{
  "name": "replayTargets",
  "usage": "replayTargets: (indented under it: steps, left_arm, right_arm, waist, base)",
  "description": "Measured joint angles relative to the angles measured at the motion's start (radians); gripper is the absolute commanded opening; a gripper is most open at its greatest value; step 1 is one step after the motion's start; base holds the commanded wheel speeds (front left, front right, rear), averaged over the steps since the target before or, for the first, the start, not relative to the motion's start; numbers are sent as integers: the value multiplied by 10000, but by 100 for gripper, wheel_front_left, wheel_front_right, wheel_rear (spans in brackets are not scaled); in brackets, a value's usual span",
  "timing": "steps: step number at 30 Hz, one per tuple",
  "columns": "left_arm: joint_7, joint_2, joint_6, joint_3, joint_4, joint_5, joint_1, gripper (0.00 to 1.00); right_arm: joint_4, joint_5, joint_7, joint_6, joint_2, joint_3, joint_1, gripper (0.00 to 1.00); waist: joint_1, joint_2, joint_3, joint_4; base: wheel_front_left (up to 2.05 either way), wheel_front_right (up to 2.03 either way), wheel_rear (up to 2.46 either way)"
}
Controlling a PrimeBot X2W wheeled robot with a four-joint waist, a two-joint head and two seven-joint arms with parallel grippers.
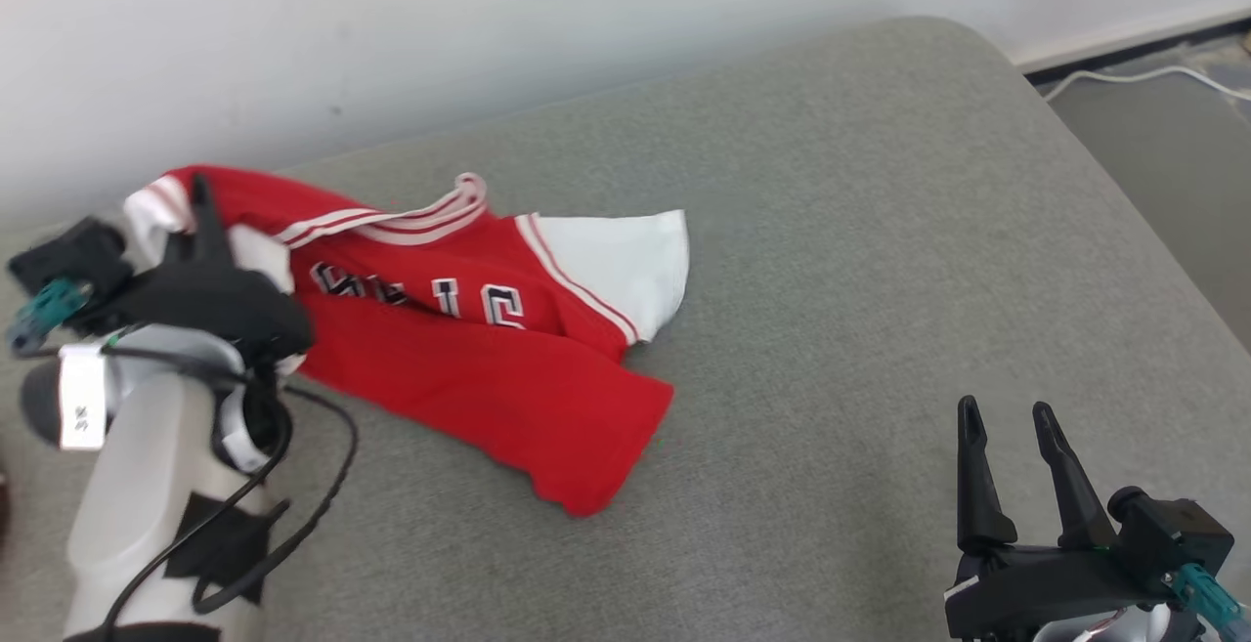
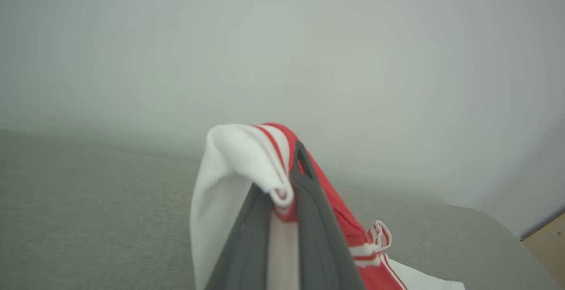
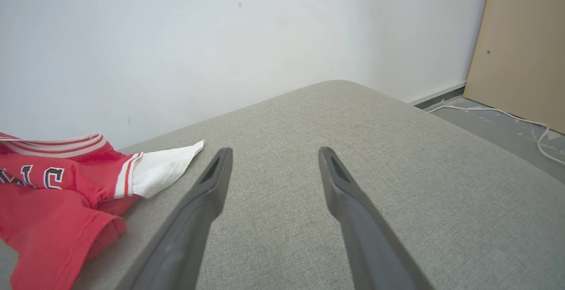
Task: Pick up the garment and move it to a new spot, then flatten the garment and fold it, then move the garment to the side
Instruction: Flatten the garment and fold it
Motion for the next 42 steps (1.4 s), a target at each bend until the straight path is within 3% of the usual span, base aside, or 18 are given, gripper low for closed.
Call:
replayTargets:
  steps: [6,12,13,14,26,39,42]
  left_arm:
    - [-272,203,0,972,-209,347,996,0]
    - [-59,-12,0,1053,-309,418,2357,4]
    - [50,-27,0,1020,-305,418,2522,58]
    - [119,-61,0,1014,-301,418,2659,100]
    - [965,-167,-63,761,-1191,224,4150,100]
    - [-550,-182,-1250,-399,-4671,470,5731,100]
    - [-719,-184,-1350,-761,-5212,792,6278,100]
  right_arm:
    - [-52,-44,13,-2,-65,-21,250,100]
    - [-142,-90,104,-2,-94,23,370,100]
    - [-159,-92,105,-2,-94,40,371,100]
    - [-188,-92,111,-2,-96,54,371,100]
    - [-251,-180,324,-2,-96,268,369,100]
    - [-173,-174,263,-31,-115,86,407,100]
    - [-23,-163,169,-31,-107,71,342,100]
  waist:
    - [0,0,-270,481]
    - [-1,0,-514,916]
    - [0,0,-552,975]
    - [0,0,-589,1031]
    - [-1,0,-835,1238]
    - [-1,-1,-1197,1514]
    - [-1,-1,-1293,1656]
  base:
    - [0,0,0]
    - [0,0,0]
    - [0,0,0]
    - [0,0,0]
    - [0,0,0]
    - [0,0,0]
    - [0,0,0]
